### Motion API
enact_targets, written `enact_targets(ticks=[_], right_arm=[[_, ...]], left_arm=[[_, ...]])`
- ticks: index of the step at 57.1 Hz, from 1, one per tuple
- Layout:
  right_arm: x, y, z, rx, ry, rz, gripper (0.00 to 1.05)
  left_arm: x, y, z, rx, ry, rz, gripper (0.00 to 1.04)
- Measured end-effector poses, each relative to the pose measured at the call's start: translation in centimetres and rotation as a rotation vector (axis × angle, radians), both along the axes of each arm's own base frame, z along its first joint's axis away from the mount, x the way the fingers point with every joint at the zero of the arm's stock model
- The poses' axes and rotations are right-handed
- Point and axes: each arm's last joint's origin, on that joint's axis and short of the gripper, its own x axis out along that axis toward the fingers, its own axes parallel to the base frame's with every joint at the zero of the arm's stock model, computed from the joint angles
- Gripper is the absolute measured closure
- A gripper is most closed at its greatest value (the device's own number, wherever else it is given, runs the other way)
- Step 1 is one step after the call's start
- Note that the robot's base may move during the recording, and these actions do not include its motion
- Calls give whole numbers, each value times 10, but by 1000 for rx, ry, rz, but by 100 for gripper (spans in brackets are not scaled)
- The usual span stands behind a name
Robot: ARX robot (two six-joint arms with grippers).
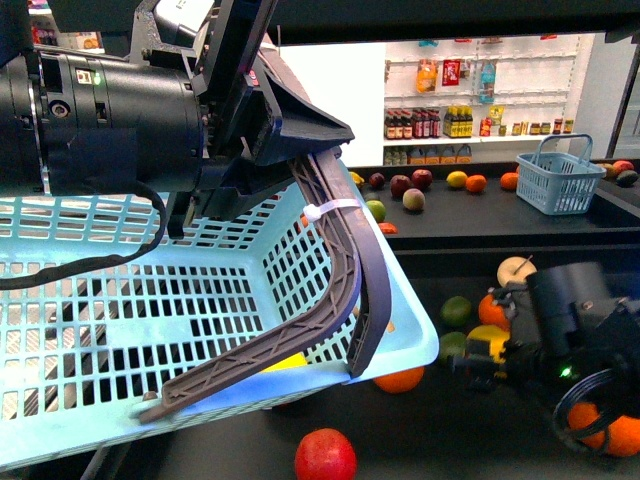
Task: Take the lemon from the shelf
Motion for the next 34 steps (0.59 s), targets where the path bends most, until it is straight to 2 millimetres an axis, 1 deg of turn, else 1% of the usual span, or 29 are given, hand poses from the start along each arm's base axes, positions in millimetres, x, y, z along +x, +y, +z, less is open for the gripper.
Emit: enact_targets(ticks=[5,7,9,10,11,15,16,22,28,34], right_arm=[[-6,-14,33,89,-71,-17,51],[-9,-17,45,133,-103,-17,51],[-11,-19,54,162,-124,-12,51],[-14,-20,62,187,-147,-1,51],[-17,-20,70,219,-167,9,51],[-26,-18,91,297,-220,51,51],[-29,-17,98,330,-242,72,51],[-47,-9,129,465,-336,187,51],[-64,1,149,577,-395,288,51],[-75,11,155,673,-395,366,51]], left_arm=[[0,0,0,0,0,-1,94],[0,0,0,0,0,-1,94],[0,0,0,0,0,-1,94],[0,0,0,0,0,-1,94],[0,0,0,0,0,-1,94],[0,0,0,0,0,-1,94],[0,0,0,0,0,-1,94],[0,0,0,0,0,-1,94],[0,0,0,0,0,0,94],[0,0,0,0,0,0,94]])
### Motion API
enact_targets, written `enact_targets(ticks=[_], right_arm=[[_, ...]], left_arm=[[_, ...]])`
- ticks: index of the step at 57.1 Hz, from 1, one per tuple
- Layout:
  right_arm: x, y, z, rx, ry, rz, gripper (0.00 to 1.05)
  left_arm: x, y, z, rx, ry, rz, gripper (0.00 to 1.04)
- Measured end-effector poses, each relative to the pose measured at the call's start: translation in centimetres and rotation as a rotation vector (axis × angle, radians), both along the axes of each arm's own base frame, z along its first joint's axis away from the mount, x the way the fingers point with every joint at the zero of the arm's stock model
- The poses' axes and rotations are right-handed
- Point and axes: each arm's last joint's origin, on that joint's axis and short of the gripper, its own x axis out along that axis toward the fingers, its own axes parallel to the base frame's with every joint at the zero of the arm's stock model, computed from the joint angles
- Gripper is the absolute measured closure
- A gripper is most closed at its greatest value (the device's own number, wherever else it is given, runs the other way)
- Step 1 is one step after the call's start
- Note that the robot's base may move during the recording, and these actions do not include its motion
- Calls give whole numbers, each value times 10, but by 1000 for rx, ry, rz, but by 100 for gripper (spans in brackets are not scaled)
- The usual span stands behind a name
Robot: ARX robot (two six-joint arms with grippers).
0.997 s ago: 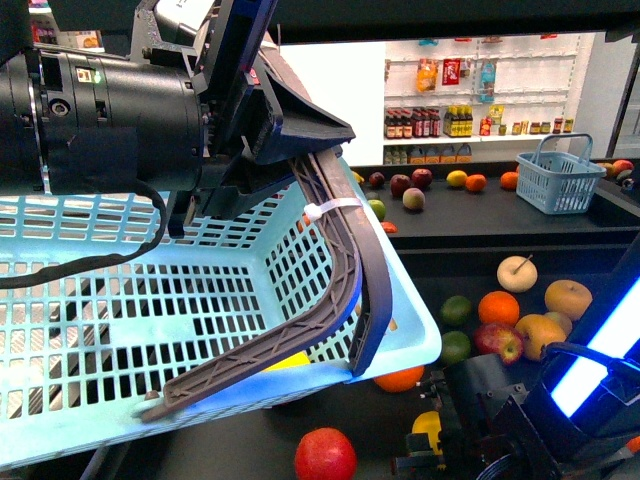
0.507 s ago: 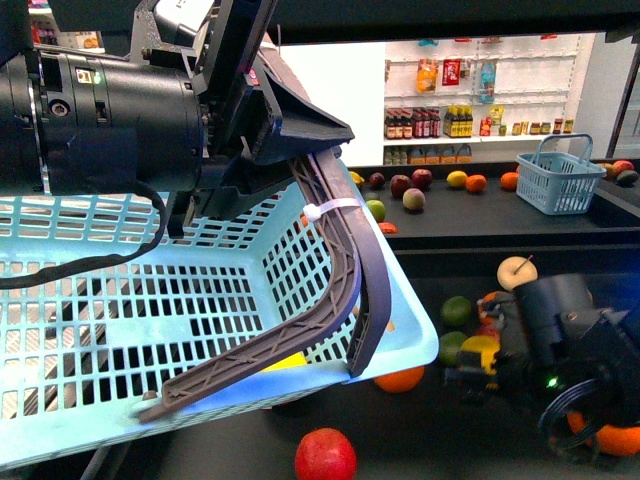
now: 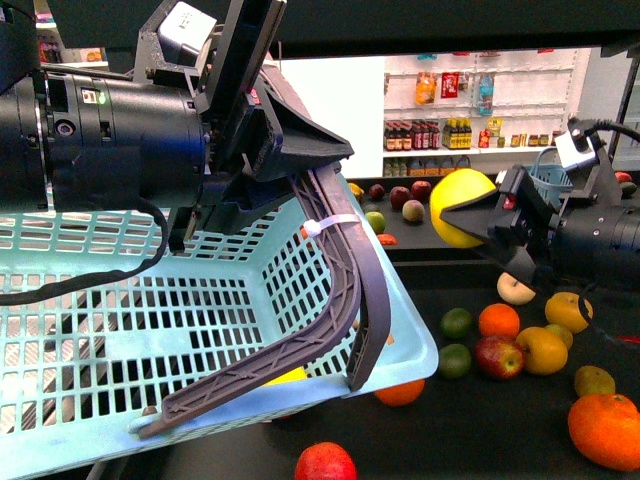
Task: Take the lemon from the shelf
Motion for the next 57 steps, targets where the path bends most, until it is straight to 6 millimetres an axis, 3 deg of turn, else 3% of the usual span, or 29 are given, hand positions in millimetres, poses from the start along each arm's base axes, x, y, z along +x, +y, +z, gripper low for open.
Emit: enact_targets(ticks=[28,57], right_arm=[[-15,45,-12,5,73,159,51],[-21,65,-29,-114,97,193,51]], left_arm=[[0,0,0,0,0,0,94],[0,0,0,0,0,0,94]])
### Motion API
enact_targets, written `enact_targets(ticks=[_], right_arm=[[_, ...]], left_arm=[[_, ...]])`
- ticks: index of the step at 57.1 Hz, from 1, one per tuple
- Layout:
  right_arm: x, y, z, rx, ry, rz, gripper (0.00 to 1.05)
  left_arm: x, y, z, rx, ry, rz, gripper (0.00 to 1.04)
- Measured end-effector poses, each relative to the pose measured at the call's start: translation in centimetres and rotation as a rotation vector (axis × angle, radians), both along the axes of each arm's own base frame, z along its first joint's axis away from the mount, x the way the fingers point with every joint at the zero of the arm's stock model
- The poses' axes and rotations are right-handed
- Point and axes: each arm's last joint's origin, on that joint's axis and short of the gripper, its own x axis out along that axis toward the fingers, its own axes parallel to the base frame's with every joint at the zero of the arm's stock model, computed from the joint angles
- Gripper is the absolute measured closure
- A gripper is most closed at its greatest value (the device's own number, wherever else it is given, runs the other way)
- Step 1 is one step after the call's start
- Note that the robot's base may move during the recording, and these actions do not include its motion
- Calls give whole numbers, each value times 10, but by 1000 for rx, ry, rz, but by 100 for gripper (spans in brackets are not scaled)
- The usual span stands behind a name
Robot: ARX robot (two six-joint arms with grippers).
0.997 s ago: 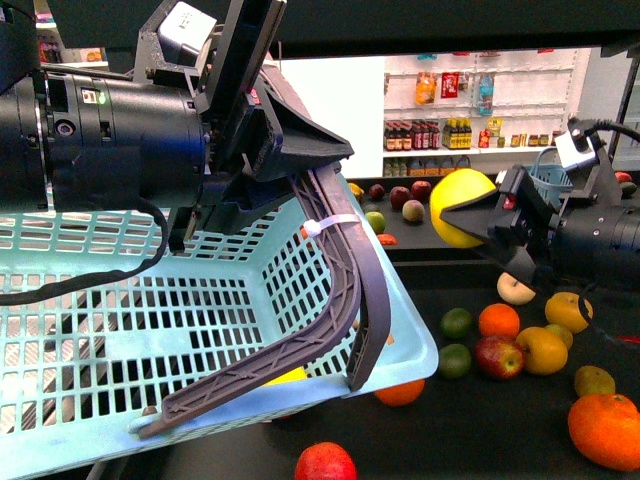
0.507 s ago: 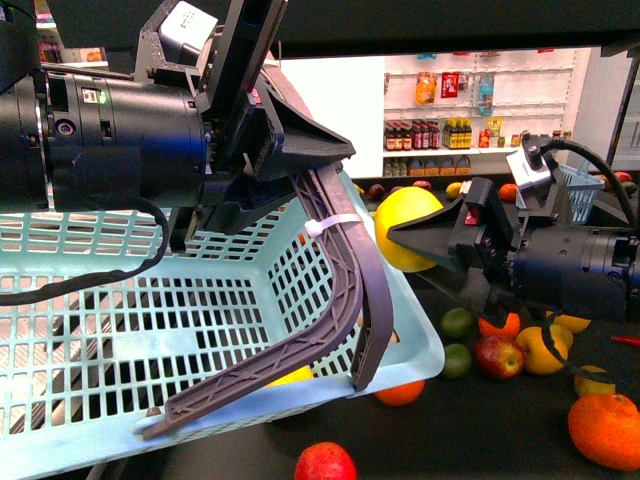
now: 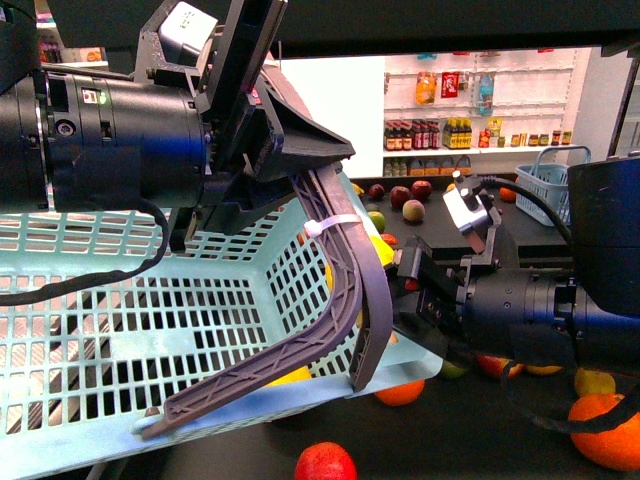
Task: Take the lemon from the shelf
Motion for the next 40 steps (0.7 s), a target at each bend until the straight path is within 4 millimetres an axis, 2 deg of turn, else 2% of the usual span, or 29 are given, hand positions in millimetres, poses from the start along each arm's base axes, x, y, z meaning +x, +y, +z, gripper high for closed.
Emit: enact_targets(ticks=[21,33,37,40], right_arm=[[0,4,-14,-56,37,-20,50],[2,4,-13,-66,26,-32,20],[3,3,-13,-67,25,-42,7],[3,2,-13,-68,23,-48,6]], left_arm=[[0,0,0,0,0,0,94],[0,0,0,0,0,0,94],[0,0,0,0,0,-2,94],[0,0,-1,0,4,2,94]])
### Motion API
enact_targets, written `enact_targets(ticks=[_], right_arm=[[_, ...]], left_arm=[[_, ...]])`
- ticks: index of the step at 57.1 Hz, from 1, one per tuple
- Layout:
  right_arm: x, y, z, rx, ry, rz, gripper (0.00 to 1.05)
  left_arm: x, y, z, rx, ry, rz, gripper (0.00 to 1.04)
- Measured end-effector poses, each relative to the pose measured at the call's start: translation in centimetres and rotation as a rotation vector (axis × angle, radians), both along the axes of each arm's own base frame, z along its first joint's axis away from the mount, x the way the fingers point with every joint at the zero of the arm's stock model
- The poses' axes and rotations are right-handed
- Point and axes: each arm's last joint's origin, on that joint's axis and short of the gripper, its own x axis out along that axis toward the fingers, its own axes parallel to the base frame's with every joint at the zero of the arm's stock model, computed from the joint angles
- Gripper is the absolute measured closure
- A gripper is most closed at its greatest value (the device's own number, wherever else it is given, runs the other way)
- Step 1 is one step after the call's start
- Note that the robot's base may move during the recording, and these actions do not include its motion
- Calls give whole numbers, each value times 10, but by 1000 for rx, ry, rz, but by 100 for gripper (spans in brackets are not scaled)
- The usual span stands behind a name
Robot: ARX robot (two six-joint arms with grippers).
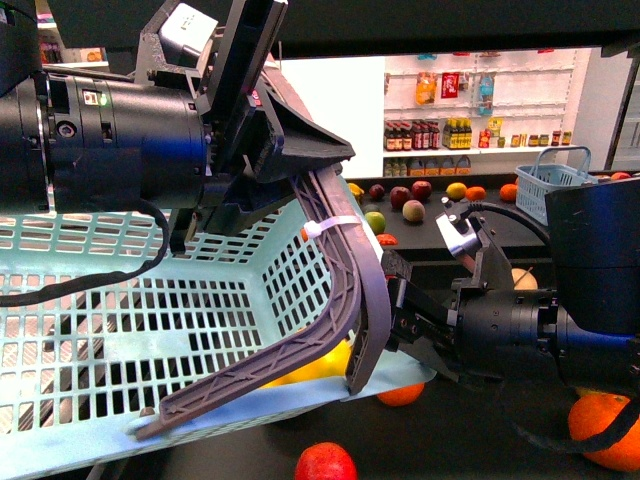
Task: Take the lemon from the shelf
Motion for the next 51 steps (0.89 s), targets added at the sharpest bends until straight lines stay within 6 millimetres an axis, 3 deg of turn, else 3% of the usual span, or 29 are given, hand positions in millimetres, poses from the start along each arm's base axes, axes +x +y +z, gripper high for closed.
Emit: enact_targets(ticks=[7,12,21,35,44,48,51], right_arm=[[2,-7,8,-28,-38,-52,7],[0,-20,30,-111,-119,-141,7],[-22,-43,62,-250,-203,-233,7],[-95,-87,92,-452,-300,-260,7],[-166,-115,118,-487,-339,-308,7],[-188,-120,126,-486,-356,-338,7],[-207,-121,130,-522,-435,-464,14]], left_arm=[[0,0,-1,0,2,2,94],[0,0,-1,0,3,2,94],[0,0,-1,-1,3,-2,94],[0,0,-1,0,3,-1,94],[0,0,-1,0,3,0,94],[0,0,-1,0,3,-2,94],[0,0,-1,0,3,-2,94]])
